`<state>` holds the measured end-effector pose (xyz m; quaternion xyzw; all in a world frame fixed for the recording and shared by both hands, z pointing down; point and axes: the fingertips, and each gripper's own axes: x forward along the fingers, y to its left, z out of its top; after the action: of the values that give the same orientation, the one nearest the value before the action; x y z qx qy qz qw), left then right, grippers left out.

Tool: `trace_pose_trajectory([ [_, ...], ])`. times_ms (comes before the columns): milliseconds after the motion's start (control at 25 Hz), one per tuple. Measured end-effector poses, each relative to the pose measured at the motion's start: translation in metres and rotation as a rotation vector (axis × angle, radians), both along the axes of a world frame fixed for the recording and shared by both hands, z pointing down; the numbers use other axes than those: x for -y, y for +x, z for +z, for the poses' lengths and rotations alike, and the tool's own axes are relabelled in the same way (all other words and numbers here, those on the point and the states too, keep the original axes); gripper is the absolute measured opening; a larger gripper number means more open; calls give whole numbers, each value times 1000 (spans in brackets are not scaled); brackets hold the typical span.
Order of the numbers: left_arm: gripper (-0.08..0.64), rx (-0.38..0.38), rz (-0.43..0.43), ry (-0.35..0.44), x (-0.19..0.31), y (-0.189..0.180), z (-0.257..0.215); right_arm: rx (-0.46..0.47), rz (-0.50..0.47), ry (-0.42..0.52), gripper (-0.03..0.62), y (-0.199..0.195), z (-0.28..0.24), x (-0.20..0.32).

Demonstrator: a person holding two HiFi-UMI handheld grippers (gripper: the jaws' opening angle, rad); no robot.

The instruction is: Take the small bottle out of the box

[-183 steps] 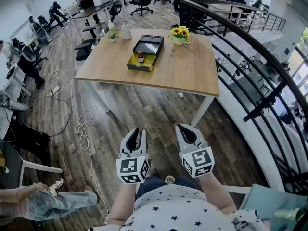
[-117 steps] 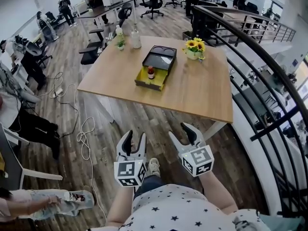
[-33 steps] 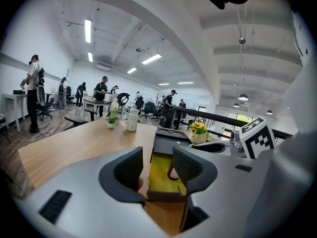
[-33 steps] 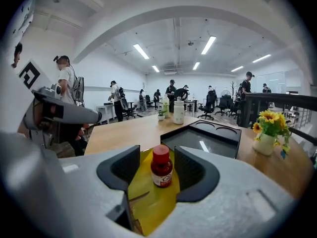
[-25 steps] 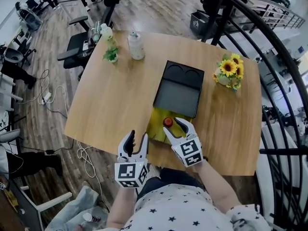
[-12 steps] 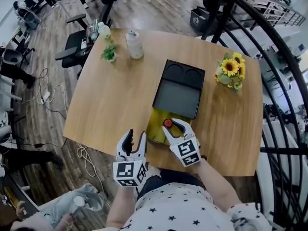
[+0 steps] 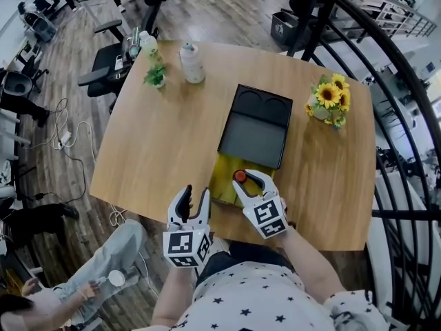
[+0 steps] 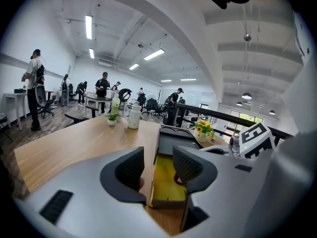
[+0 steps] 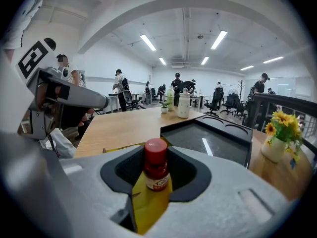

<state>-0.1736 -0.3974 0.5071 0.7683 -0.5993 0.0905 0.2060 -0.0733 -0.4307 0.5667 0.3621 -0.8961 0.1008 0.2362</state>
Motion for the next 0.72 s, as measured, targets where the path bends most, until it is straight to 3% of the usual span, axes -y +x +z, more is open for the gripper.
trace_pose_trajectory([
  [720,172,-9,20,57,-30,7,-12,50,45,109,141,10,-56,-17],
])
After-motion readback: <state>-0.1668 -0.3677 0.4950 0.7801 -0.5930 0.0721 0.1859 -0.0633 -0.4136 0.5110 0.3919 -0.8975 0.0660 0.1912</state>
